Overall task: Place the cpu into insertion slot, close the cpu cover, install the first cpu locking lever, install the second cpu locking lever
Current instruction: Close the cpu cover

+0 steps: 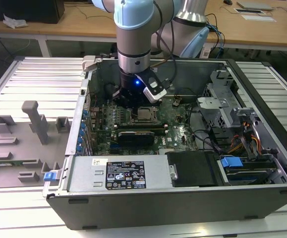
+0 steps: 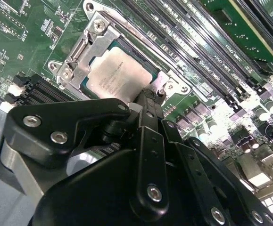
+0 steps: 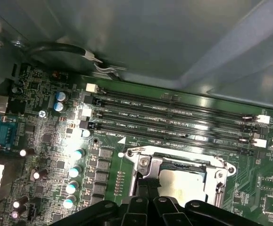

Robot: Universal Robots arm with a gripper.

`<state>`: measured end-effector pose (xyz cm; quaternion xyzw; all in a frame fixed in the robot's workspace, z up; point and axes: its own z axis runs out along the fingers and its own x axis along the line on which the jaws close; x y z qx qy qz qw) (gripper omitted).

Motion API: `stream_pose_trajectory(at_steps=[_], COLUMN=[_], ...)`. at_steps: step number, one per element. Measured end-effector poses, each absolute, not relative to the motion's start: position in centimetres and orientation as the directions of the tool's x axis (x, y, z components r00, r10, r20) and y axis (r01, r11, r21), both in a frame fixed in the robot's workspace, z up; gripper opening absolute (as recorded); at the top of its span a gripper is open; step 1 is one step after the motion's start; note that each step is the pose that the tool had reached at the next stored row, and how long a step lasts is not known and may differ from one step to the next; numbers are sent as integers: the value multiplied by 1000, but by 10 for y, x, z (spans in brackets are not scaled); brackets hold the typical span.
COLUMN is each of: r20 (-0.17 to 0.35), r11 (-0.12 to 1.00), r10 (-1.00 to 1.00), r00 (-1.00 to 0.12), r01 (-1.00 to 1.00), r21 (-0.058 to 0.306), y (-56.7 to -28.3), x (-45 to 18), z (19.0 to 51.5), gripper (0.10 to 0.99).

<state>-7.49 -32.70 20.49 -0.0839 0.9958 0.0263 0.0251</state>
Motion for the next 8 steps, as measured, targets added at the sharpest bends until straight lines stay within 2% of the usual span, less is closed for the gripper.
stream_pose_trajectory(at_steps=[8], r20=[-54], r11=[985], r10=[-162], r00=[-985], r01=[-165], r21=[48], y=[-327], x=[-75], z=[212], gripper=[106])
